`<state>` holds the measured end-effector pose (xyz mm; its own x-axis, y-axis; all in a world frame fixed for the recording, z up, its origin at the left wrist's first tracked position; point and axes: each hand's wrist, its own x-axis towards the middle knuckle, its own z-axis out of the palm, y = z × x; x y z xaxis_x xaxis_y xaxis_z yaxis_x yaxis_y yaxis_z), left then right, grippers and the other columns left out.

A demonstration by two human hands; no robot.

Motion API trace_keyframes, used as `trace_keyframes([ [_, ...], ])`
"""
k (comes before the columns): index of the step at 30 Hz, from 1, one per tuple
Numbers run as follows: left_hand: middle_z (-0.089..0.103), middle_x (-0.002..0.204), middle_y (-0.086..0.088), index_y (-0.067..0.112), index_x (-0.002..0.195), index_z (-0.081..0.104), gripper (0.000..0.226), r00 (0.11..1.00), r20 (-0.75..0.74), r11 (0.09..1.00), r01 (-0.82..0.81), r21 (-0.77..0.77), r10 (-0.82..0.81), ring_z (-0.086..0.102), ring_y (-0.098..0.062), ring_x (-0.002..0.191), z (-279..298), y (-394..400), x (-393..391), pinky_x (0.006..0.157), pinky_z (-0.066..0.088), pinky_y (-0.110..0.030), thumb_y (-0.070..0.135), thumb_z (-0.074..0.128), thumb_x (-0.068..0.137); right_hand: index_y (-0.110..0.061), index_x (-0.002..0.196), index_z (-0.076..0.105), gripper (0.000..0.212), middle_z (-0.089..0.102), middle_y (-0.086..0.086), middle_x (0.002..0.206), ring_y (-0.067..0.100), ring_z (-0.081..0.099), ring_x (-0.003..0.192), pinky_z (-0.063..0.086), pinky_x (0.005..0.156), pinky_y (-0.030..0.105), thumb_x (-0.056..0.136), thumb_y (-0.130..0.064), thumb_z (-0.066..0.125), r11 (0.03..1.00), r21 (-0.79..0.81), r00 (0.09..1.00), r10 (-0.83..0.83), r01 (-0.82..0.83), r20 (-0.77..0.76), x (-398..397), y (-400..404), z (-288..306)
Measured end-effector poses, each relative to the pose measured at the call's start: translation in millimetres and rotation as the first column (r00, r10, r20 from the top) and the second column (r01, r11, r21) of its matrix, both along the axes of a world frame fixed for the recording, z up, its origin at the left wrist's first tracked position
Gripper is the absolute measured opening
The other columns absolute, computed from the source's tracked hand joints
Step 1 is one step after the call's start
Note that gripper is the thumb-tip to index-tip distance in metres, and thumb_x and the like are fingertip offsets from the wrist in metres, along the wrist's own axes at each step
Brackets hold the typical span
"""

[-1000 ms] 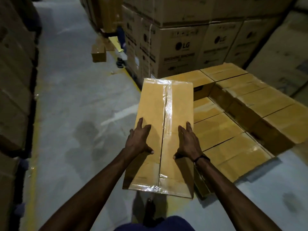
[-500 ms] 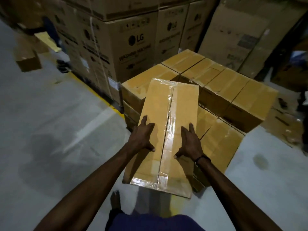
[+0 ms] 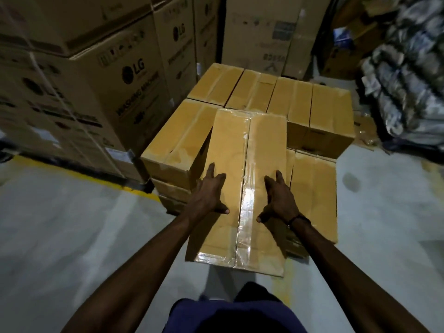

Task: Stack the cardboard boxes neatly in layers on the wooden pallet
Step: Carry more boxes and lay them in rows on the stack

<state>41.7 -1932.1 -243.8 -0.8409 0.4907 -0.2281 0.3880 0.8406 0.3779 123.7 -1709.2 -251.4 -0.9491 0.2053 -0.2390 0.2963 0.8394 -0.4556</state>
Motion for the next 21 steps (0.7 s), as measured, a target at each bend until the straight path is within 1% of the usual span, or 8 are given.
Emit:
trace_keyframes([
  [3, -0.009, 0.170, -0.014, 0.018, 0.155, 0.035, 0.123, 0.999, 0.010, 0.999, 0.038, -0.002, -0.038, 0.025, -0.050, 0.149, -2.8, -6.4, -30.6, 0.119, 0.034, -0.057, 0.048, 0.099, 0.054, -0.007, 0.158, 0.029, 0.151, 0.001, 0.019, 0.170, 0.042, 0.030, 0.149, 0.037, 0.113, 0.062, 0.031, -0.036, 0.106, 0.999, -0.001, 0.999, -0.039, 0.039, 0.015, -20.3, -10.6, -1.4],
  [7, -0.008, 0.170, -0.013, 0.019, 0.157, 0.033, 0.123, 0.997, 0.016, 0.997, 0.078, -0.029, -0.078, 0.024, -0.049, 0.149, -8.3, -10.1, -74.8, 0.118, 0.031, -0.058, 0.049, 0.098, 0.056, -0.006, 0.156, 0.034, 0.146, 0.002, 0.019, 0.170, 0.043, 0.030, 0.149, 0.038, 0.113, 0.061, 0.032, -0.031, 0.106, 0.997, -0.008, 0.997, -0.078, 0.078, 0.020, -56.8, -19.2, -6.3],
  [10, -0.006, 0.170, -0.013, 0.017, 0.156, 0.034, 0.121, 0.994, 0.021, 0.994, 0.107, -0.013, -0.107, 0.025, -0.045, 0.150, -12.7, -7.7, -109.8, 0.119, 0.035, -0.055, 0.048, 0.097, 0.058, -0.009, 0.158, 0.031, 0.149, 0.000, 0.016, 0.170, 0.043, 0.035, 0.145, 0.039, 0.112, 0.060, 0.031, -0.032, 0.106, 0.994, -0.007, 0.993, -0.111, 0.111, 0.045, -90.2, -18.3, -15.4],
  [13, -0.006, 0.170, -0.013, 0.017, 0.153, 0.038, 0.118, 0.994, 0.009, 0.993, 0.109, -0.035, -0.108, 0.031, -0.044, 0.148, -19.5, 0.3, -148.2, 0.116, 0.039, -0.053, 0.051, 0.097, 0.056, -0.010, 0.160, 0.027, 0.151, -0.003, 0.015, 0.171, 0.044, 0.031, 0.147, 0.036, 0.113, 0.063, 0.033, -0.033, 0.106, 0.993, -0.025, 0.992, -0.116, 0.117, 0.051, -128.5, -11.1, -29.9],
  [17, -0.011, 0.168, -0.021, 0.017, 0.150, 0.041, 0.116, 0.994, 0.028, 0.994, 0.106, -0.030, -0.106, 0.040, -0.049, 0.140, -34.0, 10.8, -196.2, 0.109, 0.046, -0.048, 0.051, 0.098, 0.054, -0.010, 0.160, 0.027, 0.152, -0.003, 0.014, 0.171, 0.044, 0.032, 0.147, 0.035, 0.113, 0.062, 0.032, -0.031, 0.106, 0.991, -0.045, 0.990, -0.124, 0.127, 0.071, -178.9, 1.4, -47.5],
  [21, -0.019, 0.167, -0.019, 0.018, 0.147, 0.043, 0.117, 0.993, 0.092, 0.997, 0.074, -0.009, -0.073, 0.044, -0.055, 0.134, -50.2, 23.2, -238.9, 0.107, 0.048, -0.052, 0.051, 0.099, 0.051, -0.010, 0.160, 0.029, 0.153, -0.002, 0.013, 0.171, 0.043, 0.035, 0.146, 0.035, 0.114, 0.062, 0.030, -0.034, 0.105, 0.989, -0.058, 0.987, -0.130, 0.136, 0.098, -220.0, 14.2, -65.3],
])
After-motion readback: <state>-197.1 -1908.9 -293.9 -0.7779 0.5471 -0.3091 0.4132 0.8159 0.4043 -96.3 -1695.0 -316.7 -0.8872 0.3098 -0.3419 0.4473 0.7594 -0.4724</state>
